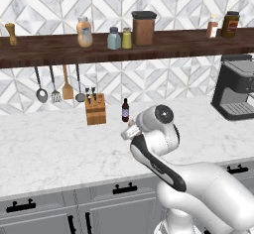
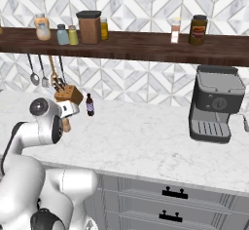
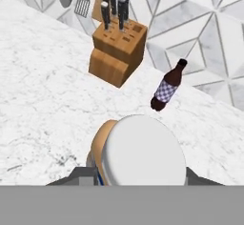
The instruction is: Put the shaker and condiment bottle from the counter next to their counterparts in the cabinet.
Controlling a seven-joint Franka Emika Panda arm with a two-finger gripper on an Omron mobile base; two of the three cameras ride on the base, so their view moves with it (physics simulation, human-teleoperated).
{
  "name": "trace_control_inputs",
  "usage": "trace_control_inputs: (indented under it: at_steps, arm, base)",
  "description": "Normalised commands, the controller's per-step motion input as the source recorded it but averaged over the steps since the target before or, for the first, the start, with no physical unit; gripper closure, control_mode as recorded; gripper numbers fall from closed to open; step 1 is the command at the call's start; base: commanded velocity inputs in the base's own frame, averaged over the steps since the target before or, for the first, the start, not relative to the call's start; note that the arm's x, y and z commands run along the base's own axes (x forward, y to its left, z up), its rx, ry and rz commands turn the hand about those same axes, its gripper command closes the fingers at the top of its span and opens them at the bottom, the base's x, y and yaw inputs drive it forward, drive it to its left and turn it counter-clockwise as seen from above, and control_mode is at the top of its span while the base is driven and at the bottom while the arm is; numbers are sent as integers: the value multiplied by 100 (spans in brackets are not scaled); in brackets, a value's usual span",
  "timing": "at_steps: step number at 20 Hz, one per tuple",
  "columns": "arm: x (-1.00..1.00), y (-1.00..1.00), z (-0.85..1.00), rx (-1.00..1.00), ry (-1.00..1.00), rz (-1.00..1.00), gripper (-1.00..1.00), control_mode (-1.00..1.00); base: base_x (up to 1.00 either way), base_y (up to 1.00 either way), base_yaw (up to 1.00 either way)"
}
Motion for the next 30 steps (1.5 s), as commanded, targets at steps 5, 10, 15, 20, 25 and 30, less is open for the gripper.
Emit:
trace_control_inputs:
  at_steps: [5, 10, 15, 20, 25, 30]
  arm:
    - [0, 0, 64, 6, 0, 0, 100, -100]
    - [0, 10, 62, 0, 2, 0, 100, -100]
    - [0, 19, 60, -1, 5, 0, 100, -100]
    - [-4, 22, 66, 0, 0, 0, 100, -100]
    - [-11, 18, 62, 0, 0, 0, 100, -100]
    - [-18, 9, 61, 0, 0, 0, 100, -100]
  base:
    - [0, 0, 0]
    - [0, 0, 0]
    - [0, 0, 0]
    - [0, 0, 0]
    - [0, 0, 0]
    - [0, 0, 0]
